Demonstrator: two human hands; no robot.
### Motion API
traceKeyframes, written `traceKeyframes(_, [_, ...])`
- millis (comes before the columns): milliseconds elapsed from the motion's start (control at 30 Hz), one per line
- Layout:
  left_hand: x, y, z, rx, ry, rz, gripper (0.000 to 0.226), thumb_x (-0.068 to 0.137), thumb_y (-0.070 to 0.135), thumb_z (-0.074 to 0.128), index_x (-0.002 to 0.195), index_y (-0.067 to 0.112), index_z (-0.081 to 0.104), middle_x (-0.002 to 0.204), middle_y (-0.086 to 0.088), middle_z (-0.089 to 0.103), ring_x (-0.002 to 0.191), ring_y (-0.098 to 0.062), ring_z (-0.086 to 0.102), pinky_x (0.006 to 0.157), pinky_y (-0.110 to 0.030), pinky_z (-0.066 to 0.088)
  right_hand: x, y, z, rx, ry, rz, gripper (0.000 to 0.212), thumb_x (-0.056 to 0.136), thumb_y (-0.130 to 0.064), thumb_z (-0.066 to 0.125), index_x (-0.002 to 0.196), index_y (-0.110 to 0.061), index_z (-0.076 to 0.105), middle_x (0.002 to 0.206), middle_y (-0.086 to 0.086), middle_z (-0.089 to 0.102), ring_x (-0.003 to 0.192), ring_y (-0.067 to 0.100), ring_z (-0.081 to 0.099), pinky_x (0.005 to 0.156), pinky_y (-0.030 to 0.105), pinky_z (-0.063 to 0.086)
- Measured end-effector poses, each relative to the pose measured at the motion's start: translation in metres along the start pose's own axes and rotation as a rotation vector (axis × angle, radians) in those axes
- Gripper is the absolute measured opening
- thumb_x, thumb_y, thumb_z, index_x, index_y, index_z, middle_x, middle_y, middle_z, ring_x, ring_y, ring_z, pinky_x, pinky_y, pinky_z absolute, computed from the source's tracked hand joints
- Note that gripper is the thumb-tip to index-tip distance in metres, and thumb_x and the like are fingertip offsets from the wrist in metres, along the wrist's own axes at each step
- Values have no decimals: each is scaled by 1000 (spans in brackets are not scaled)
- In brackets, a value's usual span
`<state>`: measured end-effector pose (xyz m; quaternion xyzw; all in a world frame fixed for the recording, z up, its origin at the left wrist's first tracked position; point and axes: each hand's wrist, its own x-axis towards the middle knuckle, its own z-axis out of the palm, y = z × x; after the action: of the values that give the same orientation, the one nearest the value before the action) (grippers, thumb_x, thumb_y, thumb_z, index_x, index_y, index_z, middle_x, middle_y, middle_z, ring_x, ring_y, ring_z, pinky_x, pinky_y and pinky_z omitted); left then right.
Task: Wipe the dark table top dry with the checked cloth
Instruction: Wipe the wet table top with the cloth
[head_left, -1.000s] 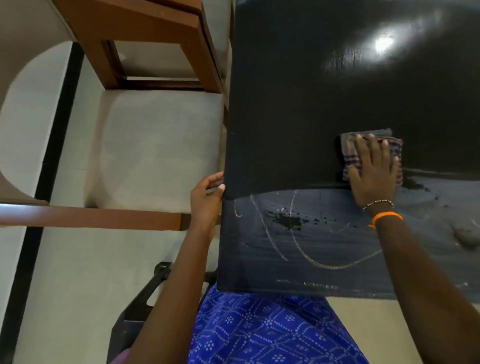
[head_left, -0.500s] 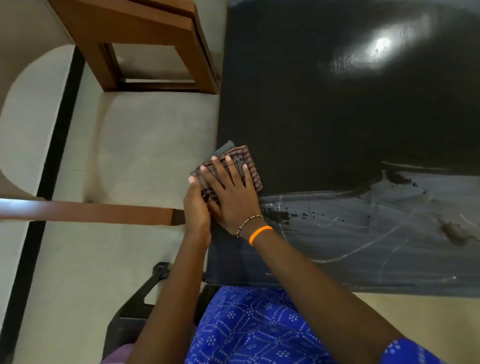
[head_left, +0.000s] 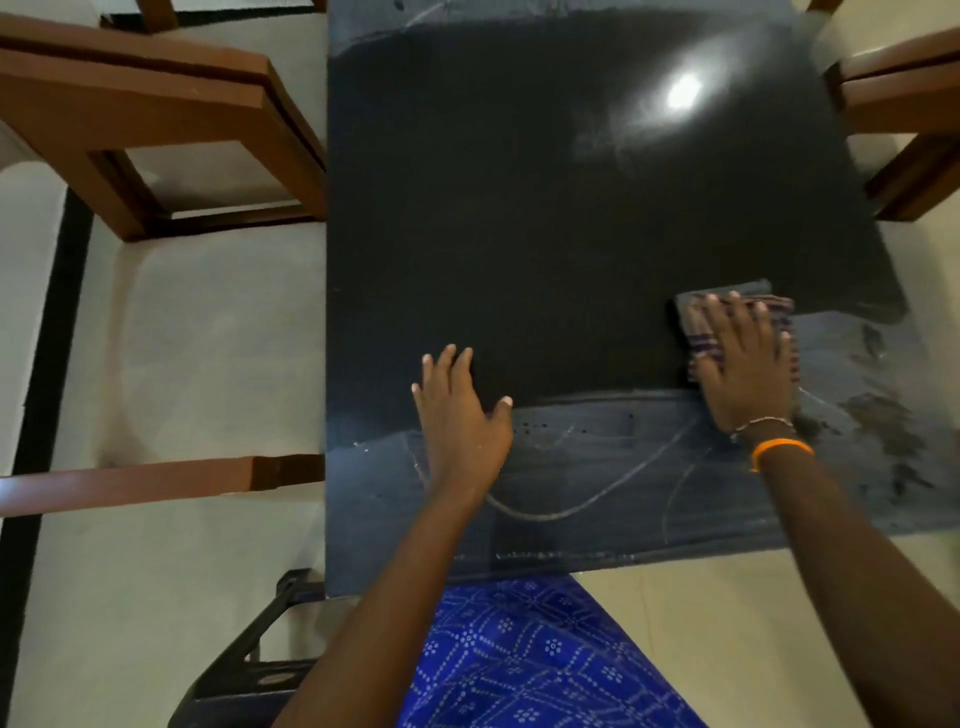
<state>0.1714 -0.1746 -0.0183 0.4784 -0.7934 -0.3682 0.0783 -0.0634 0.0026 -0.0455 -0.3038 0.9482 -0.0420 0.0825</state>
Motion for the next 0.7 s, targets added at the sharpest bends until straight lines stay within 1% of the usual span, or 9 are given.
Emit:
traceKeyframes(67, [-4, 8, 12, 45, -21, 52, 68, 83, 25, 63, 142, 14, 30, 153, -3, 24, 145, -22, 5, 117, -38, -2, 3, 36, -7, 26, 16, 83, 78, 74, -47, 18, 147, -21, 24, 157, 8, 20, 145, 33, 14, 115, 56, 11])
traceKeyframes(133, [-6, 14, 22, 71, -49, 84, 70, 83, 25, 63, 142, 15, 28, 152, -3, 25, 145, -22, 4, 116, -37, -3, 4, 52, -8, 47, 44, 170, 75, 76, -46, 20, 148, -22, 24, 157, 7, 19, 145, 32, 13, 115, 57, 10])
traceKeyframes(200, [-7, 20, 30, 84, -67, 112, 70, 83, 24, 63, 142, 16, 26, 152, -2, 26, 145, -22, 4, 116, -36, -4, 7, 43, -3, 48, 63, 244, 67, 85, -39, 34, 148, -22, 21, 158, 8, 17, 145, 33, 11, 115, 59, 9])
traceKeyframes(267, [-8, 27, 36, 79, -76, 121, 68, 84, 20, 61, 142, 15, 26, 151, -3, 28, 145, -22, 4, 116, -36, -3, 9, 16, 6, 52, 61, 265, 67, 90, -32, 46, 149, -24, 15, 159, 8, 12, 146, 34, 7, 115, 61, 7])
traceKeyframes(367, [-9, 38, 45, 65, -66, 112, 65, 85, 11, 58, 142, 12, 26, 150, -4, 29, 145, -23, 7, 117, -39, 0, 5, -52, 20, 53, 36, 93, 67, 91, -41, 41, 149, -29, 11, 160, 7, 6, 146, 33, 1, 115, 58, 3])
traceKeyframes(500, [-9, 49, 54, 46, -27, 84, 67, 81, -1, 52, 142, 7, 25, 151, -10, 27, 144, -27, 9, 116, -42, 2, -1, -123, 32, 63, -32, -335, 58, 93, -42, 37, 147, -35, 17, 159, 3, 11, 147, 28, 3, 116, 53, 2])
traceKeyframes(567, [-11, 54, 59, 34, -8, 58, 67, 81, -6, 49, 142, 6, 23, 152, -13, 25, 144, -28, 8, 117, -42, 1, 2, -114, 31, 75, -13, -470, 55, 92, -38, 40, 145, -36, 25, 158, 1, 19, 147, 26, 11, 116, 48, 3])
traceKeyframes(600, [-13, 58, 63, 38, -5, 50, 67, 82, -7, 48, 143, 5, 22, 152, -13, 24, 144, -28, 7, 117, -41, 0, 5, -101, 29, 88, 5, -493, 55, 91, -37, 41, 144, -36, 27, 157, -1, 23, 146, 25, 14, 116, 45, 3])
traceKeyframes(700, [-16, 71, 75, 87, -40, 86, 65, 83, -2, 52, 142, 6, 26, 152, -11, 25, 144, -27, 7, 117, -42, 2, 13, -47, 22, 97, 46, -417, 54, 90, -35, 40, 143, -37, 29, 155, -3, 27, 145, 23, 18, 116, 42, 5])
